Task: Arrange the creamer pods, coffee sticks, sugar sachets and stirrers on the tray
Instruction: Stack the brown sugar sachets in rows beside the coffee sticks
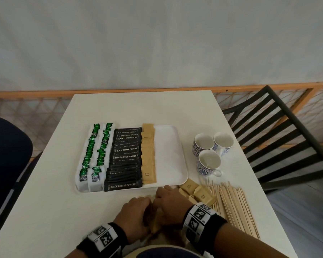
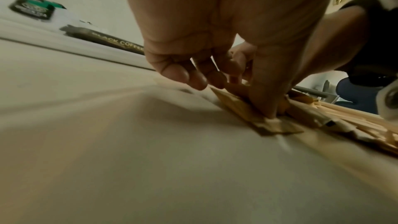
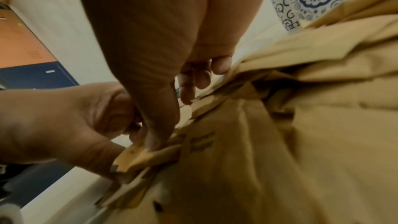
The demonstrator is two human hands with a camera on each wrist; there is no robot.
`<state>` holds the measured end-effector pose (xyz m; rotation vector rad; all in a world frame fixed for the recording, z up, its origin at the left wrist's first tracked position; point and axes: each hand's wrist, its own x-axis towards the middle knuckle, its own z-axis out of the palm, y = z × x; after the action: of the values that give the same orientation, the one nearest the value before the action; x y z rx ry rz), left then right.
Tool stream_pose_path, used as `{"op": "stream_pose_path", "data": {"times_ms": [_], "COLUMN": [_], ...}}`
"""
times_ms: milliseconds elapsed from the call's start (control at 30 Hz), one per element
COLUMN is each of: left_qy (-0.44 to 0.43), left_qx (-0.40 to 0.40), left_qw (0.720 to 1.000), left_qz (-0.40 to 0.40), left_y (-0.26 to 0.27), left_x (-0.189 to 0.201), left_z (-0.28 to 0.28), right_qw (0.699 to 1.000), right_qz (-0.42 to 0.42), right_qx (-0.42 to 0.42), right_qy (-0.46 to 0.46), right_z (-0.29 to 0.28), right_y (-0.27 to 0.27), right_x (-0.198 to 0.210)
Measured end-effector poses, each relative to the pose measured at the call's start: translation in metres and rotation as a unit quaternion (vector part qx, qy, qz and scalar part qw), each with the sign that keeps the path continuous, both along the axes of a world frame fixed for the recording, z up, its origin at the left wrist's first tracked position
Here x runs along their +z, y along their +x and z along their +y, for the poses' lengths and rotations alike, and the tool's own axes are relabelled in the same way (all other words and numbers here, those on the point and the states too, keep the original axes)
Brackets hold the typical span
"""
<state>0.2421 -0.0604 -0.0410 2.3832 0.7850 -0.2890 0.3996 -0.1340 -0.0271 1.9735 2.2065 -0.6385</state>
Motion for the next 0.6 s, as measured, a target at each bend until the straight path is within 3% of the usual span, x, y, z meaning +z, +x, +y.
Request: {"op": "stream_pose_path", "data": {"times_ms": [133, 300, 600], "left_qy": [-0.038, -0.063, -0.006], "left_qx": [0.055, 0.111, 0.040], "left_qw": [0.996, 0.990, 0.998], "left_qz": [-0.065, -0.064, 0.043], "left_y": [-0.008, -0.015, -0.007], "left_x": [-0.008, -0.016, -0.007], "left_z": [0.004, 0.009, 0.013], "right_qw": [0.998, 0.996, 0.996], "right_qz": [-0.055, -0.073, -0.059], "right_qx": [0.031, 0.043, 0.058], "right_qy": [-0.020, -0.005, -0.021], "right_z": [0.003, 0.007, 0.018], "right_y": [-0.009, -0.013, -0.012], "right_x": [0.002, 0.008, 0.015]}}
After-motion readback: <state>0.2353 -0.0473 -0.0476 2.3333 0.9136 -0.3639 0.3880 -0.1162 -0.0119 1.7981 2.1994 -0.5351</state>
